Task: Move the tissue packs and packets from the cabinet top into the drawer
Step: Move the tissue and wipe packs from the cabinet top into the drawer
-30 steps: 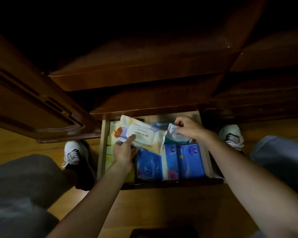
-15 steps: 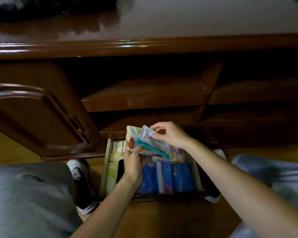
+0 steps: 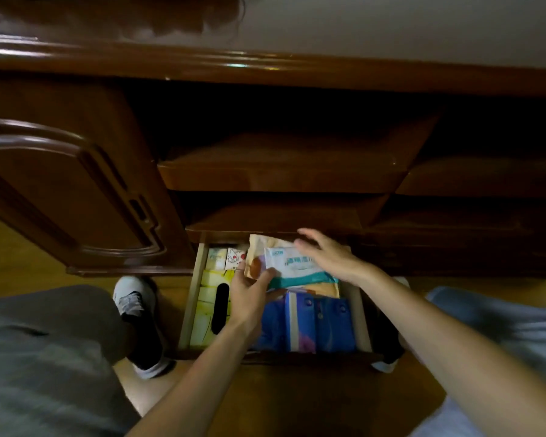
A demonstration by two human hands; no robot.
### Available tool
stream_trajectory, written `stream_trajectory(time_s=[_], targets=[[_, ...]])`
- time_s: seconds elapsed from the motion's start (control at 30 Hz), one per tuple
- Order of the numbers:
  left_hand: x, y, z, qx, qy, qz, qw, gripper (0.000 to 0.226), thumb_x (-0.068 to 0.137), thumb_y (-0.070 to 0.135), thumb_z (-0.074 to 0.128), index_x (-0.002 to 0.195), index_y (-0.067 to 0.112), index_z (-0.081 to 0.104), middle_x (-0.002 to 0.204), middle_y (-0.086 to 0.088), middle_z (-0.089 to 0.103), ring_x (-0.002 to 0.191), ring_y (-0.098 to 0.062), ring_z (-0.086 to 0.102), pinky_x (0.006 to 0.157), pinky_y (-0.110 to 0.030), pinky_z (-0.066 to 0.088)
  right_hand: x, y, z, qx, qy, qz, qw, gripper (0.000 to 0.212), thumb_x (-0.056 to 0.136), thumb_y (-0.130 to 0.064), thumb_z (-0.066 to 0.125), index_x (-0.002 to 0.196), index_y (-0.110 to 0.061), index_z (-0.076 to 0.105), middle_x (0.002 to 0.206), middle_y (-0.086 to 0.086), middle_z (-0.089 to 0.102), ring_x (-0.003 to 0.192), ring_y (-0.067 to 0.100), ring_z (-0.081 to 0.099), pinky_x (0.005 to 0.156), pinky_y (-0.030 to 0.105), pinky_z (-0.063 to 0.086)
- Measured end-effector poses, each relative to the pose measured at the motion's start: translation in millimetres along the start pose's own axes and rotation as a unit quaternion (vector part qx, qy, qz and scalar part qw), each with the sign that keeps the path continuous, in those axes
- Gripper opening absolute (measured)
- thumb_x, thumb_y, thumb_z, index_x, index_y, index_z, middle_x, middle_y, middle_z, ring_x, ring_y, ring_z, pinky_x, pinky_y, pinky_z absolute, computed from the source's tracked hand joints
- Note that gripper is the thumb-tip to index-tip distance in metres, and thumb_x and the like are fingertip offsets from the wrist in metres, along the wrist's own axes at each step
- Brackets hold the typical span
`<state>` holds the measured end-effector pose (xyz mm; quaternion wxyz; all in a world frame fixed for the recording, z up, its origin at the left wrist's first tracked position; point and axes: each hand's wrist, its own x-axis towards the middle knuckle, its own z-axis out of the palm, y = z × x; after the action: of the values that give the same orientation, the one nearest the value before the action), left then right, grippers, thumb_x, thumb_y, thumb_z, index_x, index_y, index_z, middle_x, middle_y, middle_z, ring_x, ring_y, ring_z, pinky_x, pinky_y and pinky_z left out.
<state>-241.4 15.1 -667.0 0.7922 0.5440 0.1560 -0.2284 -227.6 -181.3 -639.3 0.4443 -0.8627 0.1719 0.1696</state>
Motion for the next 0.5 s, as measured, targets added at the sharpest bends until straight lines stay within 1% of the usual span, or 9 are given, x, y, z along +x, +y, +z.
stream_trajectory(time_s=[0.03,0.07,0.17,0.23,0.3,0.33,0.4,0.43,0.5], targets=[[5,-2,-3,-0.020,0.008,-0.010,1.000,0.034,0.094,0.003,0.066,0.126,0.012,0.055,0.119,-0.015,0.070,0.095,-0.028,0.077,0.074,-0.041,0.065,2,5,1,0.048,0.017,0.034,0.998,0.065,0.092,-0.066,0.054,0.149,-0.043,0.035,0.130,-0.007,0.055,0.089,0.000,0.061,0.059,0.016,0.049],[10,-4,-6,-0.039,0.016,-0.019,0.999,0.034,0.095,0.003,0.065,0.125,0.012,0.055,0.119,-0.015,0.070,0.094,-0.029,0.078,0.073,-0.040,0.065,4,12,2,0.105,0.016,0.068,0.992,0.063,0.092,-0.062,0.057,0.149,-0.041,0.038,0.123,-0.009,0.058,0.088,0.002,0.062,0.060,0.017,0.052],[24,-12,-12,-0.051,0.022,-0.047,0.997,0.028,0.097,0.009,0.065,0.122,0.009,0.055,0.117,-0.018,0.072,0.095,-0.031,0.077,0.076,-0.042,0.065,8,34,7,0.215,-0.027,0.131,0.967,0.048,0.092,-0.038,0.069,0.138,-0.037,0.053,0.123,0.003,0.064,0.104,0.022,0.068,0.086,0.044,0.060],[29,-21,-14,-0.012,0.018,-0.053,0.998,0.023,0.098,0.016,0.065,0.118,0.007,0.057,0.116,-0.017,0.073,0.096,-0.026,0.077,0.076,-0.037,0.064,14,46,12,0.251,-0.006,0.142,0.957,0.040,0.090,-0.024,0.074,0.127,-0.034,0.062,0.121,0.009,0.066,0.102,0.027,0.072,0.085,0.050,0.061],[33,-30,-18,0.068,0.039,-0.034,0.996,0.026,0.099,0.027,0.066,0.117,0.011,0.058,0.117,-0.011,0.071,0.100,-0.021,0.074,0.075,-0.030,0.061,24,56,15,0.266,0.047,0.152,0.951,0.037,0.090,-0.020,0.075,0.123,-0.033,0.065,0.117,0.009,0.068,0.095,0.026,0.074,0.076,0.046,0.064],[37,-34,-23,0.102,0.065,-0.025,0.992,0.029,0.099,0.029,0.066,0.121,0.013,0.056,0.118,-0.008,0.068,0.105,-0.021,0.070,0.081,-0.033,0.060,31,63,17,0.252,0.077,0.154,0.952,0.036,0.091,-0.018,0.073,0.124,-0.032,0.065,0.117,0.009,0.067,0.093,0.024,0.074,0.071,0.040,0.064],[45,-38,-35,0.116,0.129,-0.023,0.984,0.031,0.100,0.019,0.063,0.129,0.015,0.052,0.124,-0.008,0.064,0.114,-0.025,0.065,0.095,-0.044,0.056,45,79,22,0.203,0.134,0.148,0.958,0.035,0.095,-0.017,0.069,0.127,-0.029,0.063,0.118,0.009,0.066,0.089,0.021,0.072,0.062,0.032,0.061],[49,-38,-42,0.099,0.155,-0.029,0.983,0.031,0.100,0.014,0.061,0.130,0.014,0.051,0.124,-0.009,0.063,0.114,-0.027,0.064,0.095,-0.045,0.057,53,88,25,0.183,0.158,0.148,0.959,0.034,0.096,-0.016,0.067,0.128,-0.028,0.062,0.119,0.010,0.066,0.087,0.019,0.071,0.059,0.029,0.058],[54,-34,-52,0.054,0.177,-0.048,0.981,0.027,0.100,0.010,0.061,0.125,0.014,0.054,0.120,-0.008,0.064,0.107,-0.027,0.067,0.081,-0.039,0.058,67,103,33,0.136,0.187,0.148,0.962,0.034,0.098,-0.018,0.065,0.130,-0.028,0.059,0.118,0.010,0.067,0.078,0.013,0.068,0.052,0.022,0.053]])
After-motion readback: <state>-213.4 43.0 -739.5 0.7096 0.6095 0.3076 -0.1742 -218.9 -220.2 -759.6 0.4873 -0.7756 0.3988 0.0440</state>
